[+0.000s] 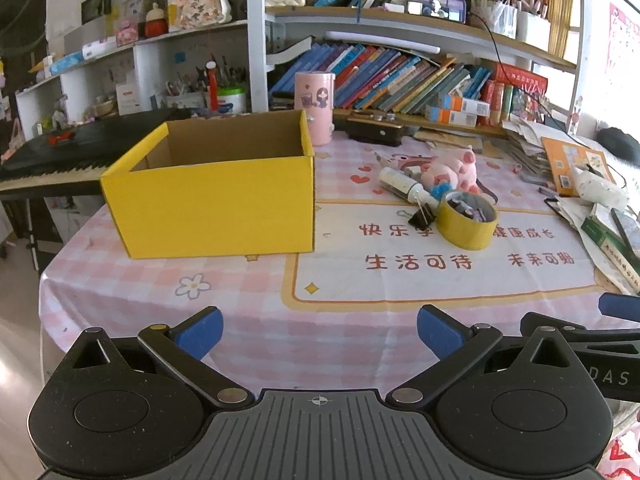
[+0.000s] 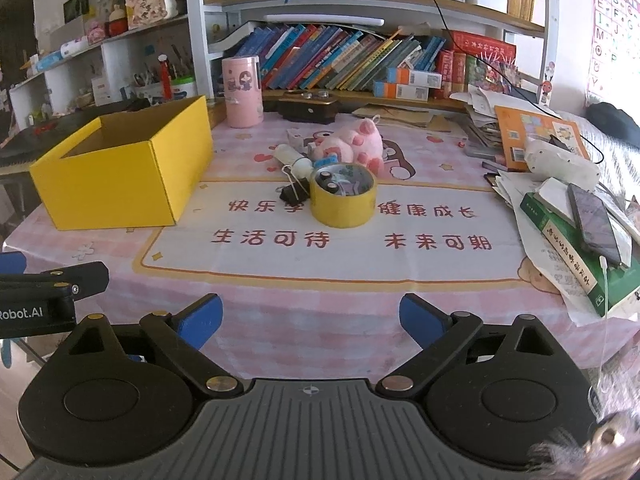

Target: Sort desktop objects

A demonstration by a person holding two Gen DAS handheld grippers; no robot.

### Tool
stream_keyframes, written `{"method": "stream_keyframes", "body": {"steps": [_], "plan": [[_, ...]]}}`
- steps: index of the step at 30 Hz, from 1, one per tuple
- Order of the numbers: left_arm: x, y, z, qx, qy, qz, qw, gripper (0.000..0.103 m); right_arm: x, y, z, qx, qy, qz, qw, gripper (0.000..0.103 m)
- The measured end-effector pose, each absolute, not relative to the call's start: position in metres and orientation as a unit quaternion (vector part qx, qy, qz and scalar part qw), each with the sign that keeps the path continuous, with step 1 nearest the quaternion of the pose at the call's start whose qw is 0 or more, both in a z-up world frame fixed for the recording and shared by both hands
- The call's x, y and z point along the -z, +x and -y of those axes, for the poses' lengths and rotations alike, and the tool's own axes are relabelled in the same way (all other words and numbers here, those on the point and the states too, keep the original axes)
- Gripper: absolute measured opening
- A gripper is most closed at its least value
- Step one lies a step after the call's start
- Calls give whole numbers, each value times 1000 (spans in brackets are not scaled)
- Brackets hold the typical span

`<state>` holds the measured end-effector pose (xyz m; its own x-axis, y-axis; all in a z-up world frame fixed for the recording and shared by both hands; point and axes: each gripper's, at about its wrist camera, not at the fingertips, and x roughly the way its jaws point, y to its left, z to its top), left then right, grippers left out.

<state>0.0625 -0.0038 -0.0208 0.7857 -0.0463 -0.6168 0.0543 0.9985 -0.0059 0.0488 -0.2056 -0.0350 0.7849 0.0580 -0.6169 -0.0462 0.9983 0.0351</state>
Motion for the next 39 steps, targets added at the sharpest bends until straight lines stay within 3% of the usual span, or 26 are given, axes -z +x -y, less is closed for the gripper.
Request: {"method": "stream_keyframes", "body": {"steps": [39], "plan": [[24, 146, 73, -85, -35, -356, 930, 103, 47, 190, 267, -131, -42, -382, 914, 97]]}}
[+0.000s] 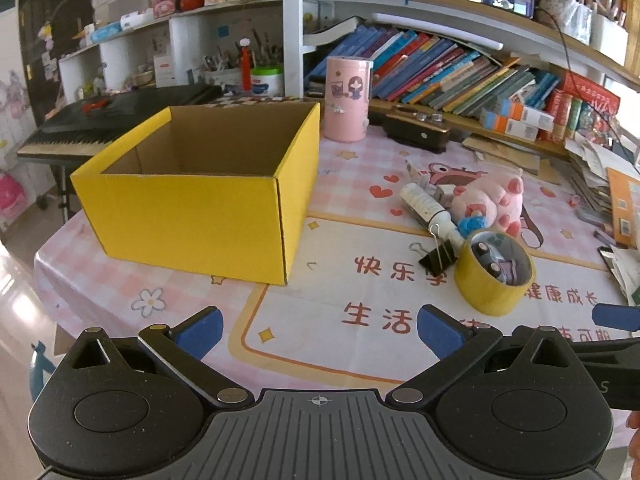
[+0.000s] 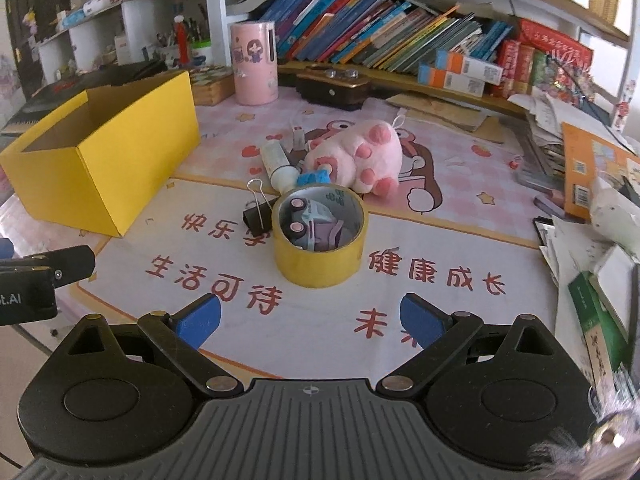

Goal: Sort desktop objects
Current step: 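Move both tools toward the yellow tape roll holding the grey toy truck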

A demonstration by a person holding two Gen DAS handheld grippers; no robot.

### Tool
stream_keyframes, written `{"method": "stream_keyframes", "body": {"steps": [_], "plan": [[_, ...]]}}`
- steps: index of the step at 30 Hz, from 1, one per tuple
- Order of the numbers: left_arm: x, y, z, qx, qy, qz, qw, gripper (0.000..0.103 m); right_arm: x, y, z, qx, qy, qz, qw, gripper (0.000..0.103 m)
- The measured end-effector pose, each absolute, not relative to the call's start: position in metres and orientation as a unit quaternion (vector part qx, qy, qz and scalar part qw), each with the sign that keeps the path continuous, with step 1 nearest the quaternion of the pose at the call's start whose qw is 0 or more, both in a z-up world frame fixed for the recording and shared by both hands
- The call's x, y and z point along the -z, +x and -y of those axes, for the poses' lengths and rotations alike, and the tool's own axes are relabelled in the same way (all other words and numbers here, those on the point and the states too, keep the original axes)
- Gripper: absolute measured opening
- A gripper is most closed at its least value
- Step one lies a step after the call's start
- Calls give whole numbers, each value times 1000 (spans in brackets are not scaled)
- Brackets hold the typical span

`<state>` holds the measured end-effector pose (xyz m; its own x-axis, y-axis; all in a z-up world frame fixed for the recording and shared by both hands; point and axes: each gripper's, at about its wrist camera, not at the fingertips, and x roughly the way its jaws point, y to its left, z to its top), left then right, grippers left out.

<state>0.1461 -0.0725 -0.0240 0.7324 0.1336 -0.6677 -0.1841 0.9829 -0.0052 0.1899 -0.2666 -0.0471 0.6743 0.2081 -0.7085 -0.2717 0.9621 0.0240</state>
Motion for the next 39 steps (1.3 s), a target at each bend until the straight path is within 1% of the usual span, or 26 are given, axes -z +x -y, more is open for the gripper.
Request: {"method": "stream_keyframes", "body": {"steps": [8, 29, 34, 36, 38, 39], "plan": [[30, 153, 82, -137, -41, -374, 916, 103, 56, 212, 270, -172, -54, -392, 902, 97], [23, 152, 92, -192, -43, -367, 909, 103, 81, 259, 262, -212, -84, -407, 884, 96], [22, 149, 91, -203, -43, -366, 907, 103, 86, 267, 258, -211, -91, -409, 883, 88], [21, 148, 90, -206, -43, -364, 907, 103, 89, 270, 256, -208, -97, -409, 883, 86], [21, 147, 89, -205, -45, -362, 908, 103, 92, 271, 254, -203, -104, -408, 884, 81], [20, 147, 89, -205, -46, -361, 909, 103, 93, 272, 254, -198, -108, -407, 885, 74]]}}
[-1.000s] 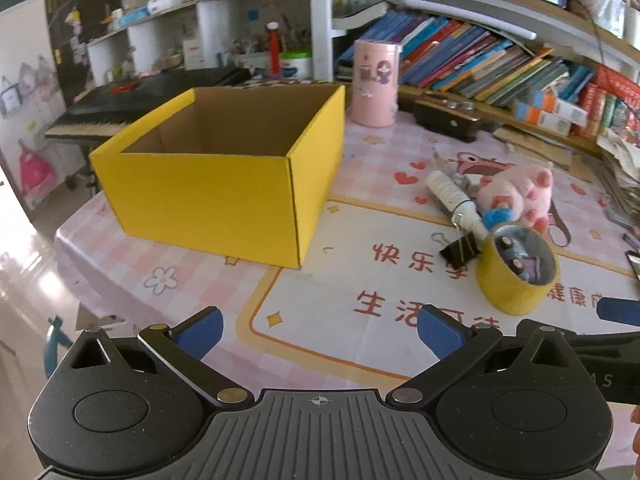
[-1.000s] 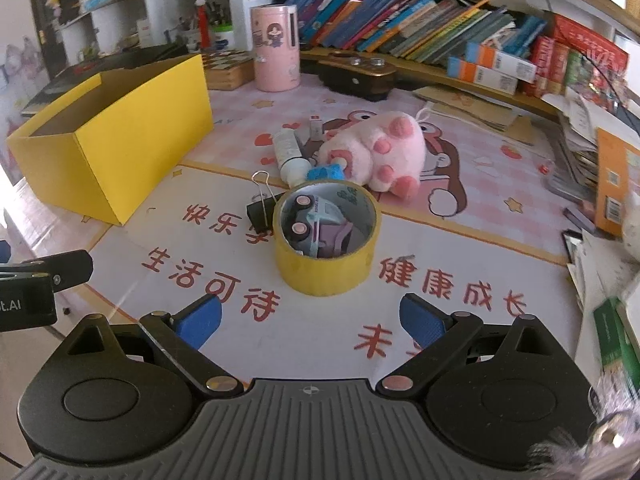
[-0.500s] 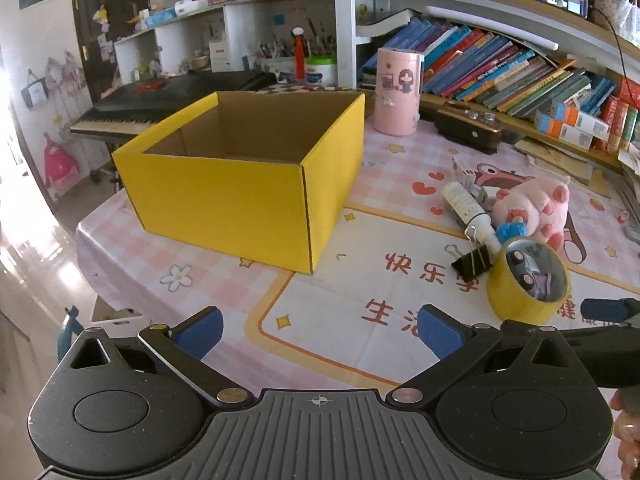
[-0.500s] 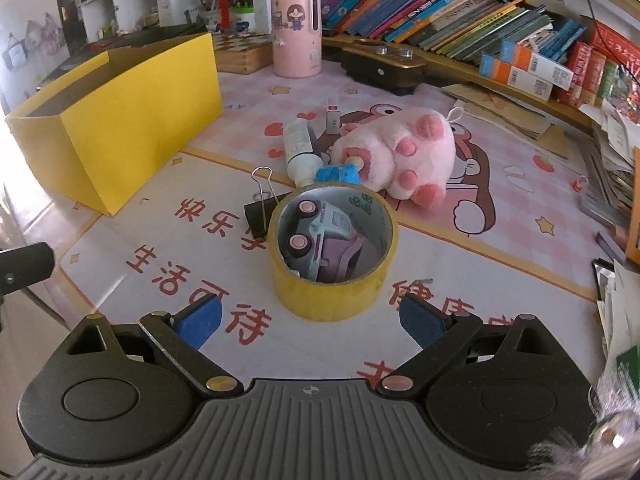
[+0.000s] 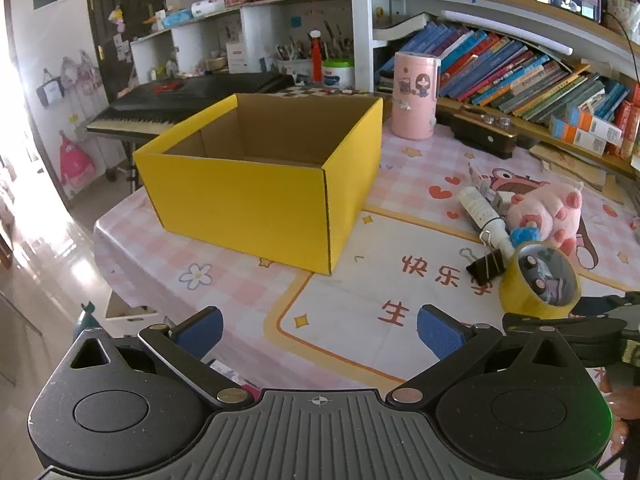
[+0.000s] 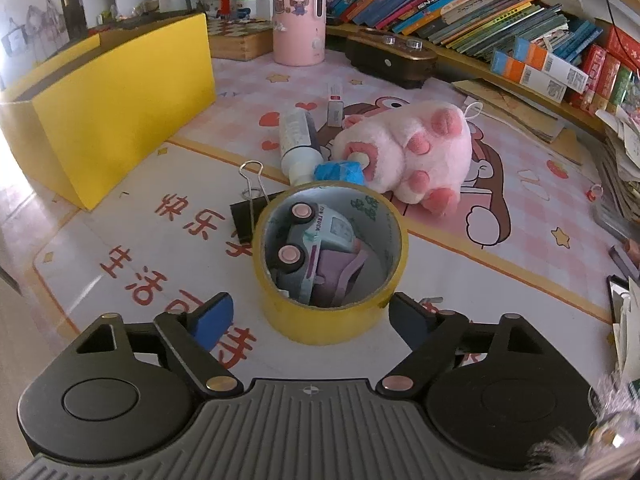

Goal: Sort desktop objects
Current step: 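Move both tools toward the yellow tape roll holding the grey toy truck, then grasp the yellow tape roll rim with the right tool and lift it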

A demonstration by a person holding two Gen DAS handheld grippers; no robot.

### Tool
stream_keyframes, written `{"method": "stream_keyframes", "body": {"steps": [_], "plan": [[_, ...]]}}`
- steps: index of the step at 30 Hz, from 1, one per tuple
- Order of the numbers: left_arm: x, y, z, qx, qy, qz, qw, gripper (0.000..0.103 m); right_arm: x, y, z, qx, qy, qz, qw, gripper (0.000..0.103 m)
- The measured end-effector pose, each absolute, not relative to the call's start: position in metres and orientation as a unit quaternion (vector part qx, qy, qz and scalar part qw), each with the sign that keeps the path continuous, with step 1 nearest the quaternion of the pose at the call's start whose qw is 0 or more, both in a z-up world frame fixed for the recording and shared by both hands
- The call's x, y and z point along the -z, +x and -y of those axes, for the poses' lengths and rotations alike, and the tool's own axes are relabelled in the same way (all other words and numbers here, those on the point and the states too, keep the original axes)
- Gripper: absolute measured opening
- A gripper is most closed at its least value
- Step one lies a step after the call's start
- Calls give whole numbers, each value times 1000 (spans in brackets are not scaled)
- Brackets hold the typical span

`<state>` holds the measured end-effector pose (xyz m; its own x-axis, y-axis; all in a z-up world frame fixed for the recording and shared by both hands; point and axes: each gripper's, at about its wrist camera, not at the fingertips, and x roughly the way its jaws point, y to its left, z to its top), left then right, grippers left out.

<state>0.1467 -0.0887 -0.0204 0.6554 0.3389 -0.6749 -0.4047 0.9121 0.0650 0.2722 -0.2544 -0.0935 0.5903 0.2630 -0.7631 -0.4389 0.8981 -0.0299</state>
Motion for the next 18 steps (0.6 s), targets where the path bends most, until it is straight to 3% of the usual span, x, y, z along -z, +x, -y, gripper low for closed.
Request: {"method": "stream_keyframes", "body": {"steps": [18], "plan": [[26, 170, 114, -122, -35, -364, 923, 103, 36, 241, 304, -221, -36, -342, 913, 60]]}}
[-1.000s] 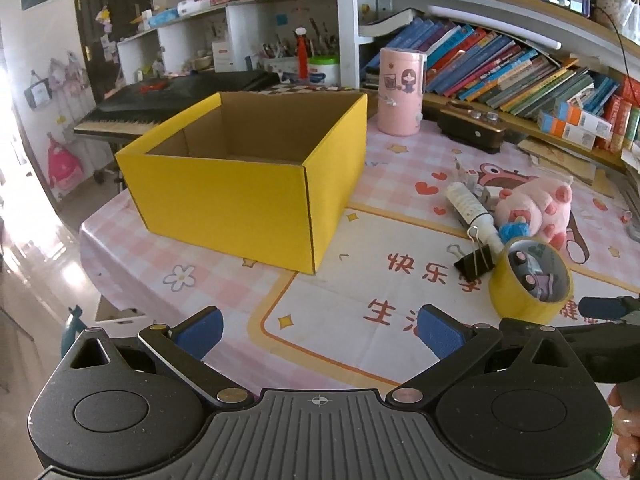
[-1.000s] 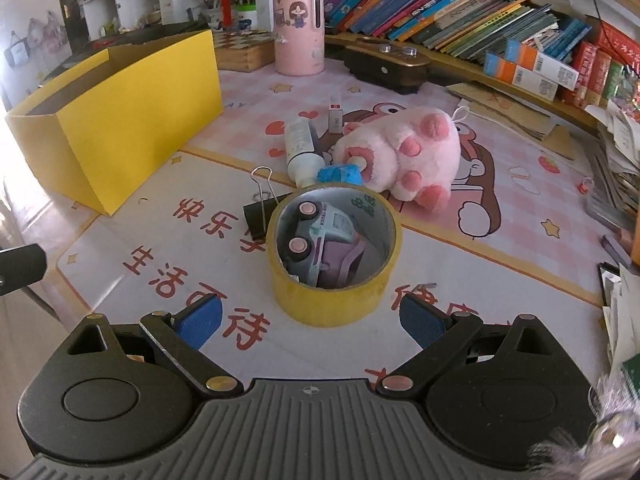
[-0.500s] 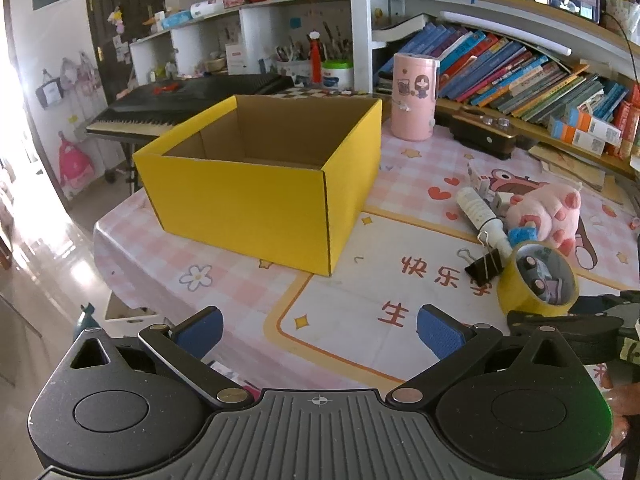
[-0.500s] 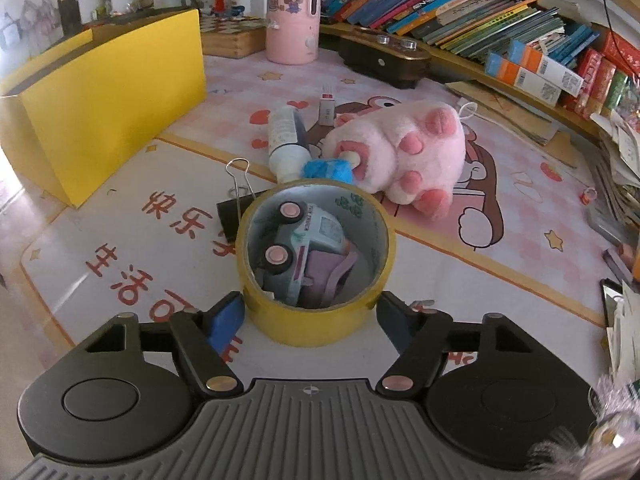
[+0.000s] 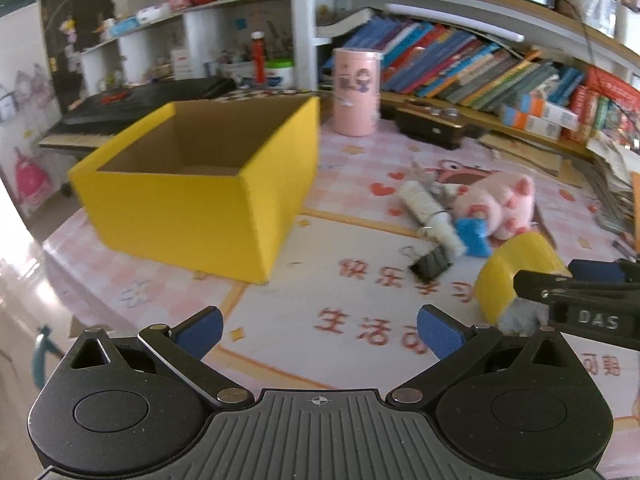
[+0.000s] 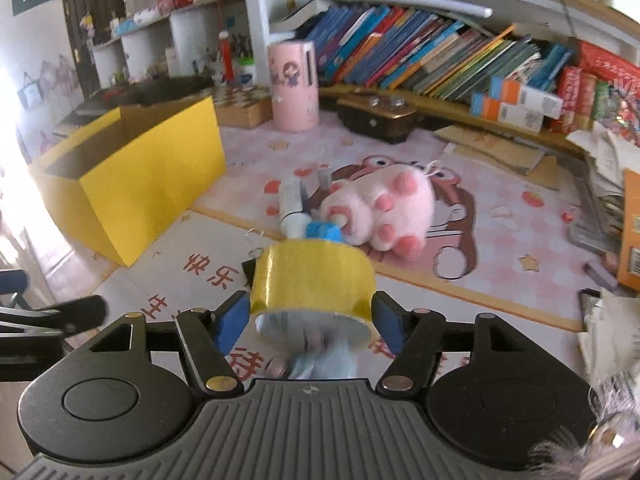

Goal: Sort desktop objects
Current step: 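Grasp the yellow tape roll rim with the right tool and lift it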

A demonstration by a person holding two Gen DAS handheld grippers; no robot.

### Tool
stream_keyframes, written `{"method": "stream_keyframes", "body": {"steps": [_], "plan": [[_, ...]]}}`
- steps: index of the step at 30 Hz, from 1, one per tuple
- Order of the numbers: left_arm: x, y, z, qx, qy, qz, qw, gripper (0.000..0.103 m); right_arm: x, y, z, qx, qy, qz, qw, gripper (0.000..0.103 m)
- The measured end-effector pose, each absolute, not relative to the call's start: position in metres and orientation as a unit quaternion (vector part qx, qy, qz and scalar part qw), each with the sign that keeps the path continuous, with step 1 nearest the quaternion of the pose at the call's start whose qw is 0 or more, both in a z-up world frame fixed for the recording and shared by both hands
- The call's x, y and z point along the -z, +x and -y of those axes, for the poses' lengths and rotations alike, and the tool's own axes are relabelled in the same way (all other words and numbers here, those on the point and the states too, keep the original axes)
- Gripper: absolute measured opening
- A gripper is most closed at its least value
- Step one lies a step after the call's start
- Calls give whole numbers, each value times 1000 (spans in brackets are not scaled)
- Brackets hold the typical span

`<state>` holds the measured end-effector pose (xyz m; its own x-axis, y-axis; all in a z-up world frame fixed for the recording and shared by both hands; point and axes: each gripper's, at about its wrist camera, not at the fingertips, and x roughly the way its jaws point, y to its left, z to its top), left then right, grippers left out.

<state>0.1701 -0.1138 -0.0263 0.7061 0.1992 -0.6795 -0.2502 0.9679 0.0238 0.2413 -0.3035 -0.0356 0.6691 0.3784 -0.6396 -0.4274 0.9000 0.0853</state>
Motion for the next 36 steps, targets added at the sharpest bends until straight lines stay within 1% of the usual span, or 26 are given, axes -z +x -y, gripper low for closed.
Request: {"method": "stream_keyframes", "body": {"steps": [2, 3, 4, 5, 8, 11, 12, 13, 14, 15, 16, 18, 20, 22, 25, 32, 35, 36], "plan": [[28, 177, 123, -101, -33, -364, 925, 103, 32, 238, 315, -208, -32, -335, 918, 55], [29, 181, 128, -89, -32, -366, 926, 103, 30, 236, 321, -204, -28, -331, 921, 44], [30, 183, 132, -80, -31, -367, 926, 103, 30, 235, 327, -200, -26, -329, 923, 27], [32, 187, 138, -68, -28, -368, 927, 103, 28, 233, 331, -196, -25, -323, 926, 25], [35, 195, 152, -44, -23, -374, 926, 103, 28, 229, 345, -181, -31, -323, 928, 25], [37, 198, 162, -28, -20, -377, 926, 103, 38, 230, 353, -168, -26, -357, 918, 26], [38, 199, 164, -26, -19, -378, 925, 103, 41, 232, 356, -164, -21, -368, 915, 29], [39, 200, 164, -26, -20, -380, 924, 103, 43, 233, 358, -160, -20, -374, 913, 40], [40, 199, 164, -27, -21, -382, 924, 103, 44, 233, 358, -157, -20, -376, 913, 48], [40, 199, 163, -30, -22, -383, 923, 103, 43, 233, 357, -156, -21, -374, 914, 64], [40, 198, 161, -33, -23, -384, 923, 103, 43, 233, 355, -156, -24, -371, 915, 74], [41, 196, 158, -40, -26, -385, 922, 103, 43, 231, 350, -158, -34, -367, 916, 82], [40, 194, 153, -50, -30, -386, 921, 103, 45, 232, 345, -161, -41, -365, 916, 86], [40, 192, 149, -58, -33, -386, 920, 103, 47, 237, 342, -164, -40, -360, 918, 94], [38, 186, 142, -69, -35, -385, 920, 103, 55, 249, 333, -172, -33, -365, 914, 97], [35, 169, 117, -123, -48, -385, 913, 103, 80, 273, 301, -183, -57, -399, 897, 96], [34, 162, 108, -142, -52, -386, 910, 103, 85, 279, 295, -177, -61, -401, 897, 92], [34, 160, 106, -147, -53, -386, 909, 103, 86, 280, 294, -175, -60, -401, 897, 86]]}}
